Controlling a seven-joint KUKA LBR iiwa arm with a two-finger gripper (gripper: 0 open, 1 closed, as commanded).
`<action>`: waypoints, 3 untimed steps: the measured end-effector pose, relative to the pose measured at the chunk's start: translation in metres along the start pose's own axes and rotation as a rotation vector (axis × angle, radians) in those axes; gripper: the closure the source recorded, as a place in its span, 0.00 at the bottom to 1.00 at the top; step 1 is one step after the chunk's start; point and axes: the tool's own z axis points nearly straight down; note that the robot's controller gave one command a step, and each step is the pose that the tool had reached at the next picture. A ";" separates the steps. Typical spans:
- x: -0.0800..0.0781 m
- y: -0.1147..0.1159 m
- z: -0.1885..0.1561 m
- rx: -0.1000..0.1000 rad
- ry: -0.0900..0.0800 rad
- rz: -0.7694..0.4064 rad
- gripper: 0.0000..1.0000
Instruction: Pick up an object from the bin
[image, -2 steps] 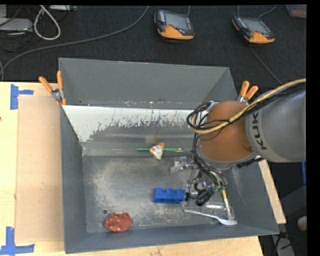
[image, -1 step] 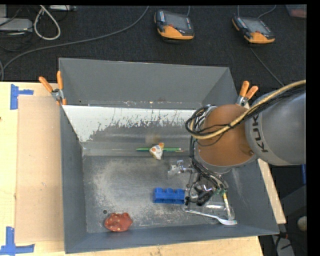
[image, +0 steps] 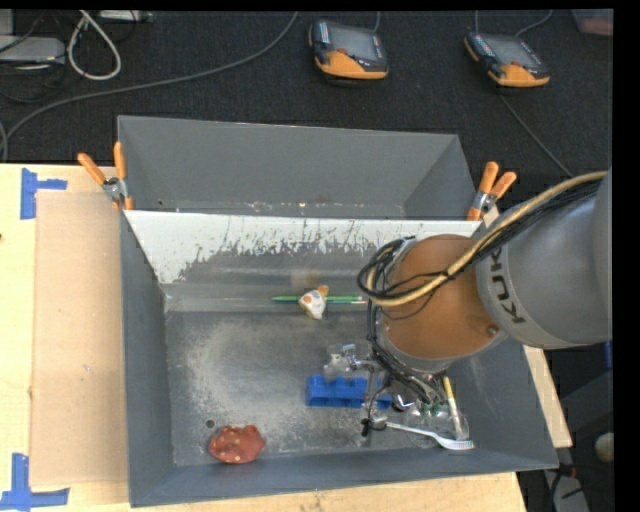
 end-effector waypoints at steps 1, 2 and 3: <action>-0.005 -0.008 0.029 0.004 -0.019 0.009 0.00; -0.010 -0.005 0.028 0.000 -0.008 0.282 1.00; -0.010 -0.005 0.027 0.000 -0.009 0.282 1.00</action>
Offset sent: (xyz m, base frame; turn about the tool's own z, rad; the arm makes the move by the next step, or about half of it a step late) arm 0.0101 -0.0029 -0.0284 0.2840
